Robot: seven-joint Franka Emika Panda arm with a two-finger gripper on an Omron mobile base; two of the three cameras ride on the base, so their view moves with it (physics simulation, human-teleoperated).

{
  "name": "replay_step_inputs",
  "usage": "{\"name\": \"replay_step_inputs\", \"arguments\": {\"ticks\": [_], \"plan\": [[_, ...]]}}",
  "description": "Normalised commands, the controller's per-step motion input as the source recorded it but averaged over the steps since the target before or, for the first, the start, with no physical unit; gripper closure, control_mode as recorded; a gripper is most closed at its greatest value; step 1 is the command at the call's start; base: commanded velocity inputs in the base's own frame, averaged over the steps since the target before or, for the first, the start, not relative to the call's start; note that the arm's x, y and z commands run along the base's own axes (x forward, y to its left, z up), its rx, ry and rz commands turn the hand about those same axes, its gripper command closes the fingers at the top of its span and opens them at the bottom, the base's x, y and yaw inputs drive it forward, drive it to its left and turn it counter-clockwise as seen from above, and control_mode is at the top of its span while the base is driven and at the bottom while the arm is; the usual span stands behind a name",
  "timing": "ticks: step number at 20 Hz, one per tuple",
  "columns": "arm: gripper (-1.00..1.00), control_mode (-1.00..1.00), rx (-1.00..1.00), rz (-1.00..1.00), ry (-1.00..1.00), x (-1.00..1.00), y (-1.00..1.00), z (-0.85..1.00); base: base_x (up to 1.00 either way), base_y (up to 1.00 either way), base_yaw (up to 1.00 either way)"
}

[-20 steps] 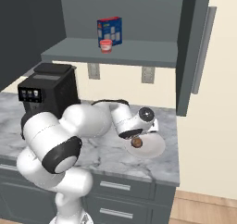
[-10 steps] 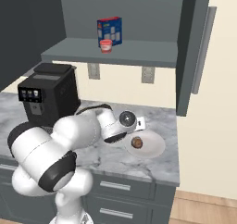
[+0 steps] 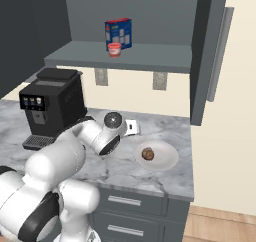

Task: Pick the avocado and bread from the counter and place them on the plate. Then pick the jam from the cabinet and place it next to the plate. Lastly close the cabinet door.

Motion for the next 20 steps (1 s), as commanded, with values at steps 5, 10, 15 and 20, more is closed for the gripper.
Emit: {"name": "replay_step_inputs", "arguments": {"ticks": [5,10,15,20], "plan": [[-1.00,-1.00,0.17,0.00,0.25,-0.16,0.31,0.31,0.00,0.00,0.00],[-1.00,-1.00,0.17,-0.03,0.08,-0.15,0.37,0.03,0.00,0.00,0.00],[-1.00,-1.00,0.10,-0.12,0.04,-0.01,0.45,0.00,0.00,0.00,0.00],[-1.00,-1.00,0.00,-0.16,0.07,-0.03,0.46,-0.11,0.00,0.00,0.00]]}}
